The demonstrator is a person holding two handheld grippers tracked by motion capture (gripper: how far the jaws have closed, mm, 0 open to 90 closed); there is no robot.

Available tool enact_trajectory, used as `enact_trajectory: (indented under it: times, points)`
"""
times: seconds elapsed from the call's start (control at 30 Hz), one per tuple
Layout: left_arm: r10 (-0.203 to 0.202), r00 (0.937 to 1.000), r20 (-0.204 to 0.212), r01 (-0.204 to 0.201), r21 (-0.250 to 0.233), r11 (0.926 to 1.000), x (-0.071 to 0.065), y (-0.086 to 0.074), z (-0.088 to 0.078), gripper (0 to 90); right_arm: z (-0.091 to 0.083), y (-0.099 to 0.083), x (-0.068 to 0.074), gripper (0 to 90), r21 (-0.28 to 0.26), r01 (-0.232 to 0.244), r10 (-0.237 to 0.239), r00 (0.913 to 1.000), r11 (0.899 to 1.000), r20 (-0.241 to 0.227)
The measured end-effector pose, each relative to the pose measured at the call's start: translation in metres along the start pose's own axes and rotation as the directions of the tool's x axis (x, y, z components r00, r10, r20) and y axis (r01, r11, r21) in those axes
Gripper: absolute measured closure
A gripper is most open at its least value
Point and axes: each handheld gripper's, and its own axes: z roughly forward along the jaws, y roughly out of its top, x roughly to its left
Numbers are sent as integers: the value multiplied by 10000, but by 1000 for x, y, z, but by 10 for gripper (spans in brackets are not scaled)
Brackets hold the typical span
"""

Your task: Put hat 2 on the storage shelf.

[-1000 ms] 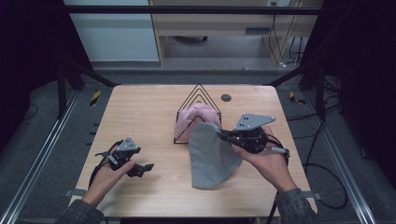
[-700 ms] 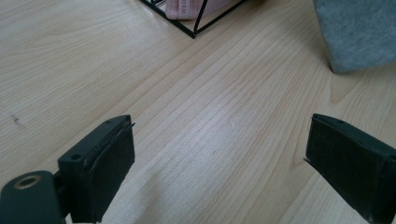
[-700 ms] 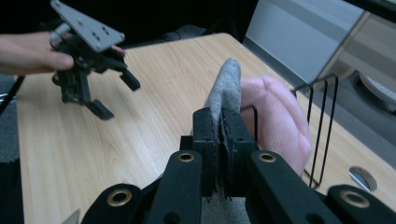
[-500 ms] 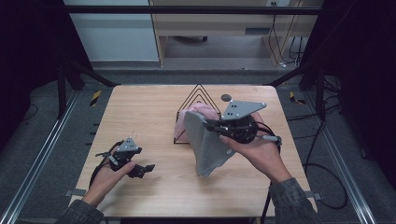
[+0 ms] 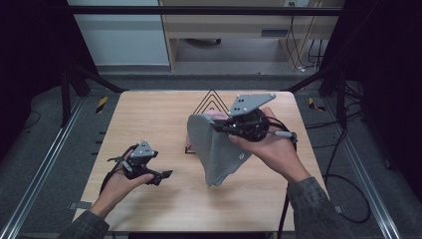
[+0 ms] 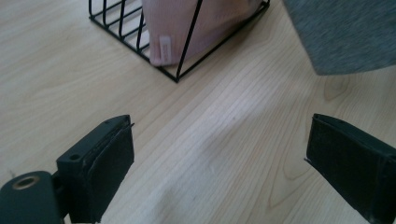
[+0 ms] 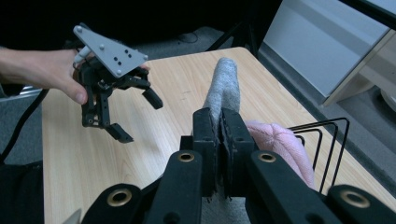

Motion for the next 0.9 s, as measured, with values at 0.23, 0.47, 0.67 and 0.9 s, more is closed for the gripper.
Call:
enact_trajectory:
  times: [0.23, 0.47, 0.67, 0.9]
  points:
    - [302, 9993, 197, -299, -190, 9994, -4, 25, 1, 83, 4, 10, -2, 862, 153, 110, -106, 9996, 9998, -263]
    - [592, 9979, 262, -584, -315, 9978, -11, 37, 2, 87, 7, 14, 2, 862, 97, 136, -133, 9995, 9999, -302]
    - [739, 9968, 306, -726, -427, 9964, -11, 46, 0, 103, 7, 19, 5, 862, 79, 249, -246, 9991, 9997, -348]
    - [771, 9957, 511, -737, -647, 9952, -9, 54, -1, 120, 11, 21, 6, 862, 126, 240, -235, 9990, 9996, -388]
